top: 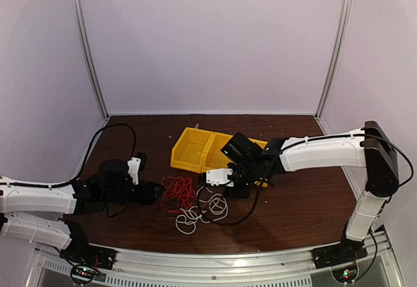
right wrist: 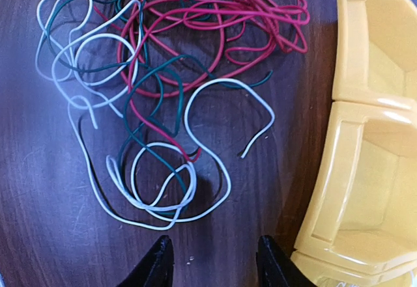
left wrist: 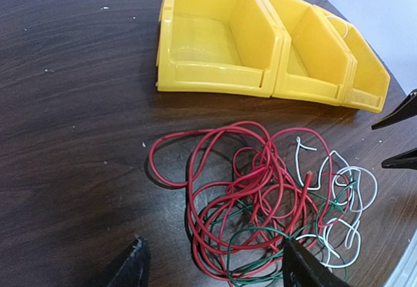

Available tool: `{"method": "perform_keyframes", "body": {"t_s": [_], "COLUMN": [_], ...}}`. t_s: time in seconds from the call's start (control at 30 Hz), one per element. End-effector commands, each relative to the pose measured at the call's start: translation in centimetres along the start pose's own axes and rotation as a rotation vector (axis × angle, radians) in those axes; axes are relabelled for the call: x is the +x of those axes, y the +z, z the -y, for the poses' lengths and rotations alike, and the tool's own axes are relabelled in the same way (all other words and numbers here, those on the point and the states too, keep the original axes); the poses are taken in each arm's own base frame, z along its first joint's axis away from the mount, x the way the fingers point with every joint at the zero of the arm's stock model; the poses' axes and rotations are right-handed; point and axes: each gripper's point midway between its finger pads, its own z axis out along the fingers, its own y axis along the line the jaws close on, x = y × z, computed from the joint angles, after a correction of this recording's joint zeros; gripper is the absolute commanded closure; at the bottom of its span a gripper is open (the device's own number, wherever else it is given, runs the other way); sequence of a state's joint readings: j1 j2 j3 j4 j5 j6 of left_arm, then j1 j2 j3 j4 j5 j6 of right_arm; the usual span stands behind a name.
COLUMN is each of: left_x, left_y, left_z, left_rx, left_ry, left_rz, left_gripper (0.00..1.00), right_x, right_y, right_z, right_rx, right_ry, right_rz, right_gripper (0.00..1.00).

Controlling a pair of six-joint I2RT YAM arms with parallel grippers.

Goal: Untangle the cables

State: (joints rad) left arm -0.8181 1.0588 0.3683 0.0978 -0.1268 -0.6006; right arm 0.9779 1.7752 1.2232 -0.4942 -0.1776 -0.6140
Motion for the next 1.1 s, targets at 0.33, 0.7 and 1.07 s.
{"method": "perform_keyframes", "body": {"t_s": [0.33, 0.7, 1.07], "left_x": [-2.1, -2.0, -2.2], "left_y": [-0.6, -0.3, -0.3], "left_z": [0.6, 0.7, 0.9], "left_rx": [0.024, 0.03, 0.032], "left_ry": [-0.025, -0.022, -0.013], "left_rz": [0.09, 0.087, 0.082], "left_gripper": [0.29, 0.29, 0.29], "right_x": [-1.2, -1.0, -3.2], "right_y": [0.7, 2.1, 0.9], "right_z": [-1.3, -2.1, -1.5], "right_rx": [-0.01, -0.049, -0.034], "right_ry": [-0.346, -0.364, -0.336], "right_rz": [-0.04, -0.059, 0.006], "right_gripper": [0.58, 0.66, 1.0]}}
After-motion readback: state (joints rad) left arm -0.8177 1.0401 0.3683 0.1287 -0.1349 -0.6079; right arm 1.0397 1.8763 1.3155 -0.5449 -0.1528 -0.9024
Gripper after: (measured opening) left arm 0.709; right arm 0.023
